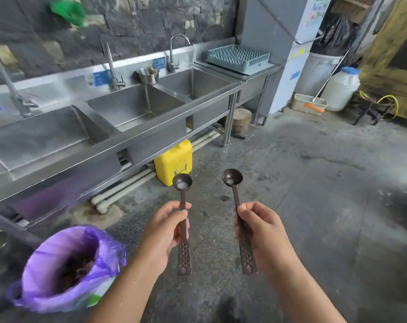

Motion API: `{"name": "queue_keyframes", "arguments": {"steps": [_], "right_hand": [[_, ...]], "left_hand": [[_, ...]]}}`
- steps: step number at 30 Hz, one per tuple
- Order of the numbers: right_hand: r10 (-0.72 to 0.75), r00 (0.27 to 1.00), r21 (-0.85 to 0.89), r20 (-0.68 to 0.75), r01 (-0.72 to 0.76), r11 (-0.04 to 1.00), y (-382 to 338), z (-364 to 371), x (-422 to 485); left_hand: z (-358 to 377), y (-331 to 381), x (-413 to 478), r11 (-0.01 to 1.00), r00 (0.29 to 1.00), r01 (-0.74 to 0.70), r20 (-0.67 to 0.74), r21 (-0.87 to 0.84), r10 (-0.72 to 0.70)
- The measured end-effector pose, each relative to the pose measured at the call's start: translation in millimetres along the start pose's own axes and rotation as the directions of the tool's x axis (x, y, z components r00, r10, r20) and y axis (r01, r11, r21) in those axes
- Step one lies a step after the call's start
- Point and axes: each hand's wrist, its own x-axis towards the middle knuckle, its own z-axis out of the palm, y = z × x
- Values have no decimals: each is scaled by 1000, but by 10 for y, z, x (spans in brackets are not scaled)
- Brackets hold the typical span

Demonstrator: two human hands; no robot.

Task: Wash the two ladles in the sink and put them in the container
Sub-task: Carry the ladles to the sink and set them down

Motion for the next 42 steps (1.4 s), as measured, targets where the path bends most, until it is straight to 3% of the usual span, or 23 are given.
{"name": "queue_keyframes", "arguments": {"steps": [7,16,26,42], "right_hand": [[25,981,34,192,-32,999,-345,-441,1043],[93,957,14,274,-101,995,-511,-574,1995],[208,876,68,435,-262,963,-479,-38,3215],[282,824,-89,492,-274,958,-853,1360,5497]], "left_hand": [[614,185,643,998,995,-25,-101,-55,19],[981,357,1313,998,978,-45,-204,-50,34],[631,533,2500,998,951,-27,-311,-54,9],[-252,1487,4533,995,922,-69,-384,-71,36]]}}
